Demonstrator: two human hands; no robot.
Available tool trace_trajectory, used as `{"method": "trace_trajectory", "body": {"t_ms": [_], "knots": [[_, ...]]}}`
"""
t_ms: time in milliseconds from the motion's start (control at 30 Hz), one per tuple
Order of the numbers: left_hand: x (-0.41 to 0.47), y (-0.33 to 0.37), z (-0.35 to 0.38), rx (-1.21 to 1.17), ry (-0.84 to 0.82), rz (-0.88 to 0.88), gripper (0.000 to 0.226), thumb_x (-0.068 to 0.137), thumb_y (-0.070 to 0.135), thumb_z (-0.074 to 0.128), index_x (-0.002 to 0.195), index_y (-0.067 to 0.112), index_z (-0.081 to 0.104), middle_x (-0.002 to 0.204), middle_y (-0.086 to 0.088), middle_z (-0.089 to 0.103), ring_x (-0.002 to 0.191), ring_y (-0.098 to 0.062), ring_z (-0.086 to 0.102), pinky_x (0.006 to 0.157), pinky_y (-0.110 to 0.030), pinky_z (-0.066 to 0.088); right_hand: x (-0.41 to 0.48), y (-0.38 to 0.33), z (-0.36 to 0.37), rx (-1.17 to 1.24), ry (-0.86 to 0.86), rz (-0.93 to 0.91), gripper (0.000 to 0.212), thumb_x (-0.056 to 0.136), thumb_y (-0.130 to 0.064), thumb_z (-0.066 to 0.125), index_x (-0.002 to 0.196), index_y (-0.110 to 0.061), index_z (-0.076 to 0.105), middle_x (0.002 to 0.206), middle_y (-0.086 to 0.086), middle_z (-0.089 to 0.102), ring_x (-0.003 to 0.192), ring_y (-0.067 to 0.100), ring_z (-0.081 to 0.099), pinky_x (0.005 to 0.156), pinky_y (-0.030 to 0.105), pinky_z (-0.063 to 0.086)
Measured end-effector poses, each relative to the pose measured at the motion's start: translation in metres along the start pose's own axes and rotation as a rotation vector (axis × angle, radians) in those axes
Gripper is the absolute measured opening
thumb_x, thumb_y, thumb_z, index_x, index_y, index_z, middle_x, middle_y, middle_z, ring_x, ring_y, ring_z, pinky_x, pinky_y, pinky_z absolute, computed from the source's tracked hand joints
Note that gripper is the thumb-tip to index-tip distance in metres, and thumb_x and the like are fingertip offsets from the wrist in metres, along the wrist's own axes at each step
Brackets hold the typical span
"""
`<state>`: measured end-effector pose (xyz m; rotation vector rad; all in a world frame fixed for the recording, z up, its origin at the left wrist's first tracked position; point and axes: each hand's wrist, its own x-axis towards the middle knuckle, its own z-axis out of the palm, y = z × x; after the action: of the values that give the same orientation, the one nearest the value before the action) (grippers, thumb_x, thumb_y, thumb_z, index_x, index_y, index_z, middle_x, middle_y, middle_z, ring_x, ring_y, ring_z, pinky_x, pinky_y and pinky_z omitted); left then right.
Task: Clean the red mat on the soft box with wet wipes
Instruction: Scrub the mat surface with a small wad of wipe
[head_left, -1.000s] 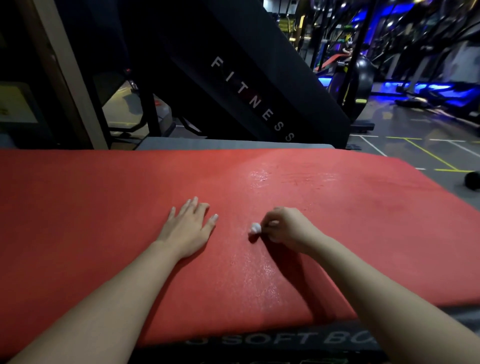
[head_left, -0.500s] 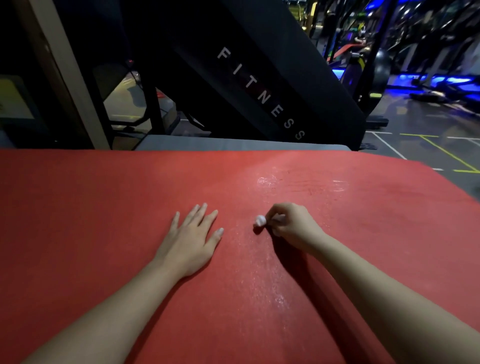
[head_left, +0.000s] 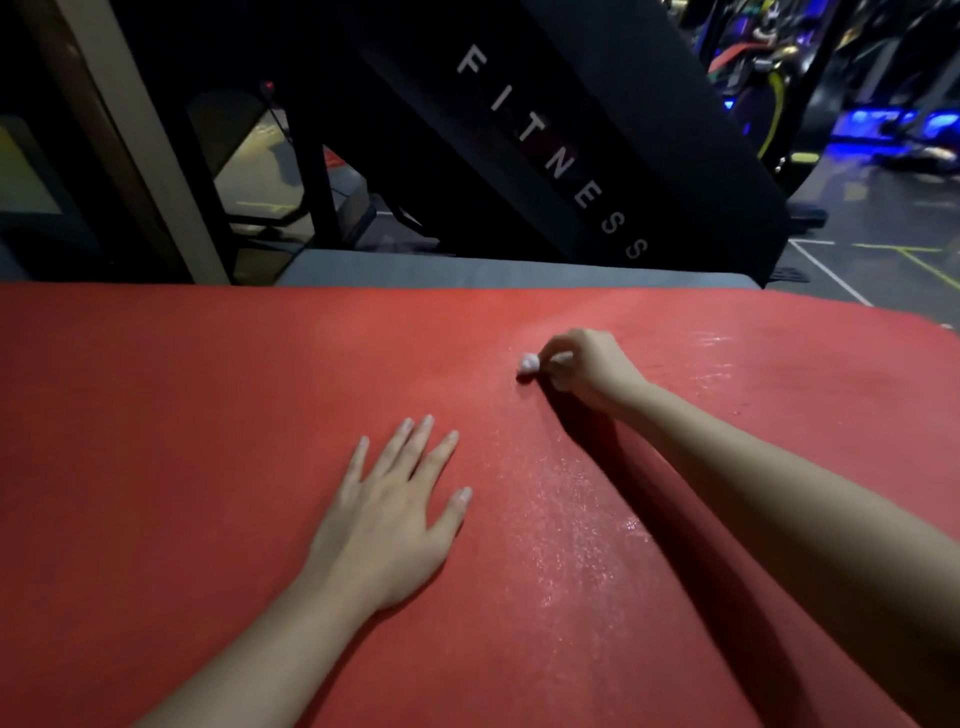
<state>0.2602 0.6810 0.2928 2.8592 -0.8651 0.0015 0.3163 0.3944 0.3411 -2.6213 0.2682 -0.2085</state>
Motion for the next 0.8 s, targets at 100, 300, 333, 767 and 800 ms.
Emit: {"method": "trace_trajectory", "body": {"t_ms": [100,300,333,767,800], "knots": [[0.000,-0.001,-0.001,-0.003,0.011,0.002,0.075,0.092,0.069,-0.001,0.161,0.043,0.000,0.169,0.018,-0.011,0.151,0.001,-0.021,0.127,-0.041,-0.006,0.040,-0.001,0.007,-0.018,0.113,0.014,0.024,0.082,-0.002,0.063,0.096,-0.015,0.077,0.095,0.016,0.071,0.092,0.030,0.065,0.067,0.026,0.040],[-0.001,-0.001,-0.002,-0.023,0.005,-0.003,0.074,0.092,0.070,0.000,0.161,0.044,0.000,0.168,0.019,-0.011,0.150,0.003,-0.022,0.127,-0.041,-0.007,0.056,-0.002,0.013,-0.077,0.065,0.040,0.017,0.082,-0.005,0.060,0.088,-0.007,0.076,0.085,0.018,0.072,0.084,0.033,0.066,0.068,0.032,0.048],[-0.001,-0.001,-0.002,-0.022,0.007,-0.004,0.074,0.092,0.070,-0.001,0.161,0.044,-0.001,0.168,0.019,-0.013,0.150,0.003,-0.023,0.127,-0.041,-0.007,0.053,-0.001,0.010,-0.100,0.031,0.025,0.016,0.081,-0.007,0.061,0.085,-0.009,0.076,0.079,0.016,0.072,0.080,0.031,0.067,0.066,0.032,0.049],[-0.001,-0.001,-0.004,-0.028,0.003,-0.006,0.073,0.090,0.070,-0.002,0.159,0.047,-0.007,0.166,0.022,-0.020,0.146,0.006,-0.031,0.126,-0.040,-0.010,0.124,0.010,0.013,-0.025,0.251,0.102,0.020,0.084,-0.026,0.070,0.081,-0.007,0.074,0.080,0.013,0.061,0.084,0.035,0.061,0.070,0.033,0.045],[0.000,-0.002,-0.003,-0.038,0.009,-0.006,0.073,0.090,0.070,-0.001,0.159,0.048,-0.005,0.166,0.022,-0.019,0.146,0.006,-0.030,0.126,-0.040,-0.010,0.131,0.012,0.010,-0.021,0.242,0.116,0.019,0.083,-0.025,0.071,0.080,-0.006,0.074,0.074,0.009,0.059,0.081,0.034,0.061,0.067,0.031,0.042]]}}
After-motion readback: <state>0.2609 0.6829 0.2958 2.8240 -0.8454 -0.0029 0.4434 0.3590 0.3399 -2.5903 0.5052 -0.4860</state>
